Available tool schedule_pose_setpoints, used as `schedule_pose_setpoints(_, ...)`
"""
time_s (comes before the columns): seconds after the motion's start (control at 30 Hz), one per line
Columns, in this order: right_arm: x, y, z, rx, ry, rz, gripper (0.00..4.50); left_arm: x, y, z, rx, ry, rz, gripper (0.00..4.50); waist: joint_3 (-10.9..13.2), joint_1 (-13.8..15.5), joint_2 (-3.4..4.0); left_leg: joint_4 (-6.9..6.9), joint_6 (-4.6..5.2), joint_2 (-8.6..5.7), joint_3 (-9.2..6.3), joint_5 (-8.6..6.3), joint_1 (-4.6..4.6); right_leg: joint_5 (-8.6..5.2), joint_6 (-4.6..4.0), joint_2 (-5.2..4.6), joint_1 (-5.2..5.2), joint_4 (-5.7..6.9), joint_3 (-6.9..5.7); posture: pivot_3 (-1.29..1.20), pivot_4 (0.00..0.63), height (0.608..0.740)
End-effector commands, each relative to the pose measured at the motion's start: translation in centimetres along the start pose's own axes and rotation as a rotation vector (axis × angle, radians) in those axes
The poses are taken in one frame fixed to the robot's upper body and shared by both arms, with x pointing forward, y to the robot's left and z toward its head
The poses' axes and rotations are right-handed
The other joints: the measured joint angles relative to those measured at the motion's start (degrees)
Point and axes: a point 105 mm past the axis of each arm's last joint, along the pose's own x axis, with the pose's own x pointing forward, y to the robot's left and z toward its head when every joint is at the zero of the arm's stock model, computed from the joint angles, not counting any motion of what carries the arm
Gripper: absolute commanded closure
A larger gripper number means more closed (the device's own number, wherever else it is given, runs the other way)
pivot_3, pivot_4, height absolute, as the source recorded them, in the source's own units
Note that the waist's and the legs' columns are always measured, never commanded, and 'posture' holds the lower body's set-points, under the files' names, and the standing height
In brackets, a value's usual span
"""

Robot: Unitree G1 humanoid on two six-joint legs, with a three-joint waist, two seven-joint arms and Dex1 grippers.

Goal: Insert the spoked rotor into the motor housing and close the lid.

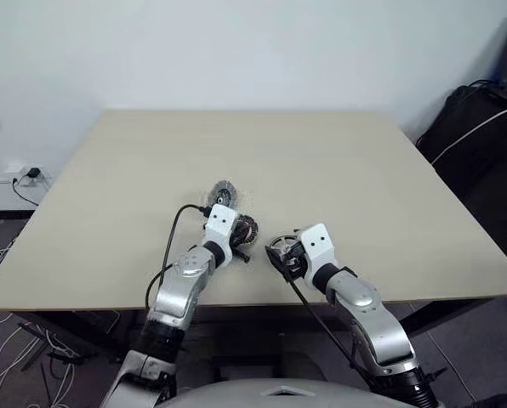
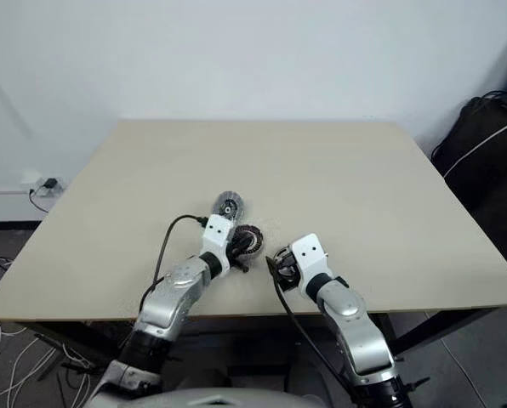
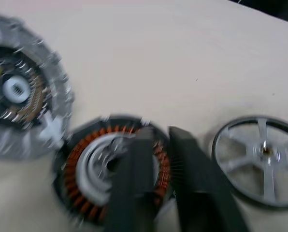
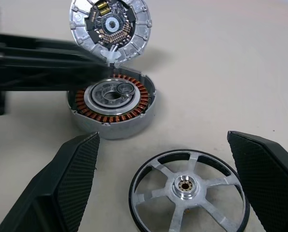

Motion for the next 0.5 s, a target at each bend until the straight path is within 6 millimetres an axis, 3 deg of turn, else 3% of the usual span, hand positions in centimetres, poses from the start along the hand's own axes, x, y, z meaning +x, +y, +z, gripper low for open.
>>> schedule_pose_setpoints(0.03, 0.4, 0.0, 1.2, -0.01, -0.03, 0.001, 0.0, -1.6, 0.3, 1.2, -0.009, -0.061, 0.015, 4.47, 0.0, 0.0, 0.0, 0.0, 0.0, 0.07, 0.0, 0.0, 0.0, 0.0, 0.0, -0.01, 0.0, 0.0, 0.0, 0.0, 0.0, 0.74)
schedule_pose_setpoints(0.1, 0.7, 0.0, 1.1, 0.001, -0.012, 0.005, 0.0, -2.5, 0.6, 0.7, 0.0, -0.053, 0.037, 4.47, 0.0, 0.0, 0.0, 0.0, 0.0, 0.15, 0.0, 0.0, -0.01, 0.0, 0.0, -0.04, -0.01, 0.01, 0.01, 0.0, 0.0, 0.74)
schedule_pose_setpoints(0.2, 1.6, 0.0, 0.8, -0.004, 0.036, 0.004, 0.58, -3.8, 1.0, -0.1, 0.0, -0.051, 0.064, 4.5, 0.0, 0.0, 0.03, 0.02, 0.01, 0.18, 0.0, 0.0, 0.01, 0.0, 0.0, -0.05, 0.01, 0.01, 0.0, 0.0, 0.0, 0.74)
schedule_pose_setpoints(0.5, 4.6, 1.7, 2.0, -0.047, 0.102, 0.088, 3.6, -6.1, 1.5, -2.3, 0.053, -0.022, 0.149, 4.5, 0.0, 0.0, 0.07, 0.02, -0.01, 0.18, 0.0, 0.01, 0.01, 0.0, -0.02, -0.05, -0.02, 0.04, -0.01, 0.0, 0.0, 0.74)
